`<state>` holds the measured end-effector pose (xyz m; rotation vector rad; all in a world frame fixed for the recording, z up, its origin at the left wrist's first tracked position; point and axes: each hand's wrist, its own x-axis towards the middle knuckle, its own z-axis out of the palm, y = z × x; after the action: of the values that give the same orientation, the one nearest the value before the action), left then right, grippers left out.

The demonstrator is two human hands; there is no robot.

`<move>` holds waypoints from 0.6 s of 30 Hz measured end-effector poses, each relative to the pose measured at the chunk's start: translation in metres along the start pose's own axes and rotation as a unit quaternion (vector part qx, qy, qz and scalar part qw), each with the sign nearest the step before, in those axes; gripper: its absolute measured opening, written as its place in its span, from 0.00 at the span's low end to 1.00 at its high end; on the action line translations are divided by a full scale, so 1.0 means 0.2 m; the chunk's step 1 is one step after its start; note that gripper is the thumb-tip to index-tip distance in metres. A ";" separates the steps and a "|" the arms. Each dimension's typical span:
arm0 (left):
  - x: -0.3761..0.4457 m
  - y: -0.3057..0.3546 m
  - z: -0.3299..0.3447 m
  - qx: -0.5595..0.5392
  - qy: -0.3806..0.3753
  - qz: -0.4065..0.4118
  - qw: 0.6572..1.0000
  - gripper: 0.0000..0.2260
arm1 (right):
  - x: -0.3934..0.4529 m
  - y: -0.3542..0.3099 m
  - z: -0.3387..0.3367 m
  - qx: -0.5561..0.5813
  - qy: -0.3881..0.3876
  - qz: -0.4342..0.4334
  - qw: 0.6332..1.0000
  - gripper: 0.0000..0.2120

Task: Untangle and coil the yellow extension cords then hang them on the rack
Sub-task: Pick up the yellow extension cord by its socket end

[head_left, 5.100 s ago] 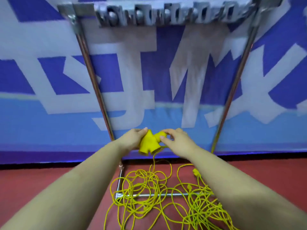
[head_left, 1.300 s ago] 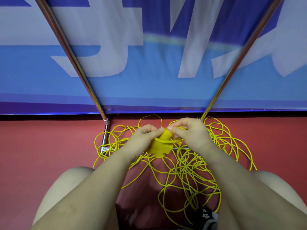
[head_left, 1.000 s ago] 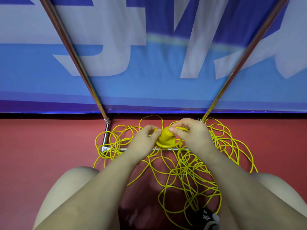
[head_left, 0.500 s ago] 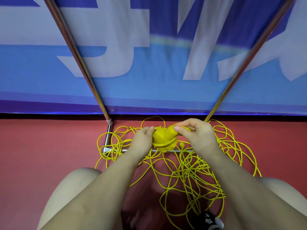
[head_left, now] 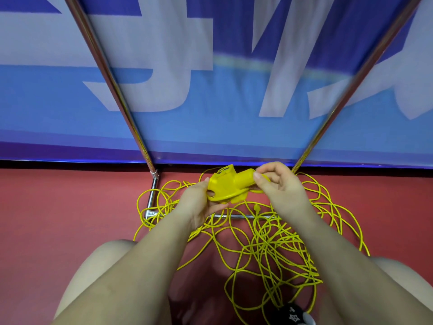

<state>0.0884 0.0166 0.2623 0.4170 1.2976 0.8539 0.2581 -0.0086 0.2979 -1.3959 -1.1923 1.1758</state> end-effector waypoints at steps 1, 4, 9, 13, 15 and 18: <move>0.00 0.00 0.00 0.016 0.004 0.007 1.000 0.10 | -0.01 0.01 0.00 -0.017 -0.027 0.004 0.999 0.11; -0.01 -0.01 0.01 0.070 -0.006 0.025 0.997 0.11 | -0.02 0.03 -0.01 -0.124 -0.056 0.005 0.991 0.20; -0.02 0.02 0.02 0.031 -0.029 0.026 0.999 0.11 | 0.01 0.03 0.00 -0.040 0.036 0.008 0.999 0.09; 0.00 0.00 -0.01 0.063 -0.019 0.017 0.998 0.14 | 0.05 0.04 -0.03 0.125 0.135 0.066 0.981 0.10; 0.01 -0.01 -0.03 0.075 0.002 0.005 0.997 0.13 | 0.06 0.03 -0.05 0.207 0.156 0.123 0.958 0.09; 0.02 -0.01 -0.05 0.113 0.035 -0.002 0.993 0.13 | 0.07 0.04 -0.09 0.271 0.167 0.198 0.927 0.10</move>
<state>0.0805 0.0168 0.2549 0.5677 1.4656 0.7259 0.2780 0.0043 0.2909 -1.3555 -0.3056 1.3418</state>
